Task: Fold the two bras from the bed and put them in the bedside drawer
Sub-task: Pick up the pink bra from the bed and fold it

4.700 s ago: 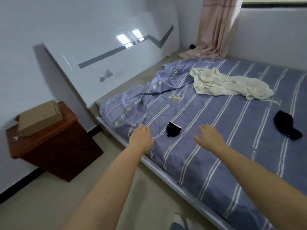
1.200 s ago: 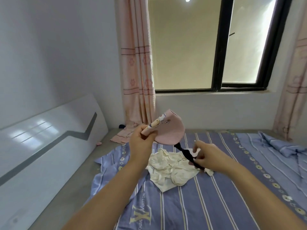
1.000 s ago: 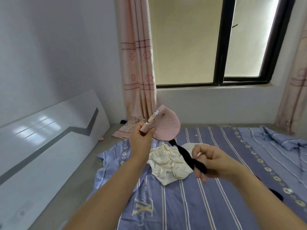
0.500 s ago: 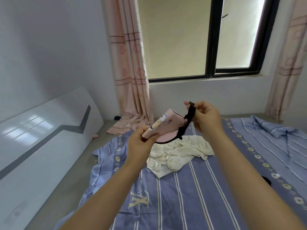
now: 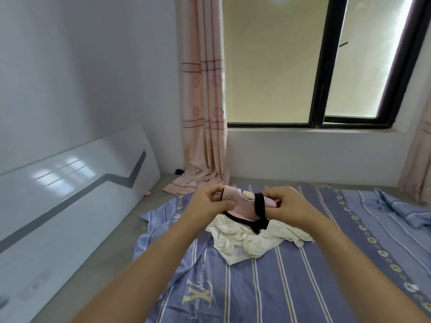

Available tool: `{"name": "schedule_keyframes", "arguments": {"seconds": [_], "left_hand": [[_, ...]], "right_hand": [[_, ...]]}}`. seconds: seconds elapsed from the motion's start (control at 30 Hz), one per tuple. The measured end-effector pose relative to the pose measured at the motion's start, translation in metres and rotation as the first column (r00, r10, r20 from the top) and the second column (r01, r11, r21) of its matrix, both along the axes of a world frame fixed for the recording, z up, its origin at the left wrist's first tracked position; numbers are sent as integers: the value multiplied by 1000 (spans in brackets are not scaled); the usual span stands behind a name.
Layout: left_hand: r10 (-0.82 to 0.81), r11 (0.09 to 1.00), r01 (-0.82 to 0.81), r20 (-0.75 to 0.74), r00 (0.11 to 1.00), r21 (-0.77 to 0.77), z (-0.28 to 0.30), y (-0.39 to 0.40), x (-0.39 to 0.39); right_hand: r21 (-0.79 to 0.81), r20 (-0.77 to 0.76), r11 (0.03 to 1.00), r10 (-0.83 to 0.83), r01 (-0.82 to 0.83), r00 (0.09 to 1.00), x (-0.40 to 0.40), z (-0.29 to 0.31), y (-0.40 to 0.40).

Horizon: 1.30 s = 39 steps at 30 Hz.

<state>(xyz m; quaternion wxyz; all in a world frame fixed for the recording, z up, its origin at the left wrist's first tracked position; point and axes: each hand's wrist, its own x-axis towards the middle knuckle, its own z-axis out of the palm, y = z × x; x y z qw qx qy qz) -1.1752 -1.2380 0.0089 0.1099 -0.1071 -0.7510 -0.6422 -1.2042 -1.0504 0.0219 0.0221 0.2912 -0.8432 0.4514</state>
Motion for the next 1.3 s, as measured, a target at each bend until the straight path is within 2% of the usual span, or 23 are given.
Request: {"name": "schedule_keyframes", "arguments": {"seconds": [0.07, 0.13, 0.23, 0.37, 0.47, 0.6, 0.7, 0.83, 0.93, 1.0, 1.07, 1.13, 1.2, 1.27, 1.3], "left_hand": [[2, 984, -8, 31, 1000, 179, -3, 3, 1], [17, 975, -27, 46, 999, 219, -7, 8, 2], [82, 993, -83, 14, 997, 90, -9, 13, 6], [89, 995, -89, 5, 996, -47, -17, 16, 12], [137, 989, -137, 3, 991, -49, -25, 14, 16], [26, 987, -39, 81, 996, 154, -34, 9, 19], [-12, 924, -18, 77, 997, 381, -41, 16, 17], [30, 834, -70, 81, 996, 547, -48, 34, 15], [-25, 795, -30, 82, 996, 605, -48, 38, 15], [-28, 861, -56, 156, 987, 506, -48, 33, 13], [98, 951, -156, 218, 971, 265, -45, 22, 8], [154, 984, -163, 114, 981, 75, -36, 12, 2], [95, 988, -93, 8, 995, -122, -22, 10, 0], [18, 935, -24, -20, 1000, -354, -12, 14, 2], [-6, 923, -1, -17, 1000, -385, -10, 16, 2]], "right_hand": [[-93, 57, 995, 34, -29, 998, 1, -5, -4], [-225, 89, 974, 47, -26, 995, 1, -9, -8], [-348, 123, 937, 54, -8, 991, 0, -11, -15], [-246, 51, 964, -88, 98, 995, -2, -25, -23], [-274, 66, 944, -170, 182, 983, -3, -35, -22], [-288, 203, 924, -198, 251, 959, 0, -51, -20], [-343, 355, 898, -146, 274, 923, 6, -63, -23], [-512, 472, 797, -50, 319, 880, 16, -76, -28], [-607, 511, 716, 18, 346, 859, 19, -74, -26], [-619, 456, 713, -18, 331, 890, 18, -70, -20], [-461, 290, 834, -182, 303, 940, 16, -64, -10], [-256, 104, 936, -223, 243, 969, 16, -57, -3], [-145, 18, 978, -151, 152, 988, 18, -50, -1], [-79, -34, 992, -106, 103, 994, 21, -44, -2], [-70, -50, 993, -95, 91, 994, 21, -42, -2]]}}
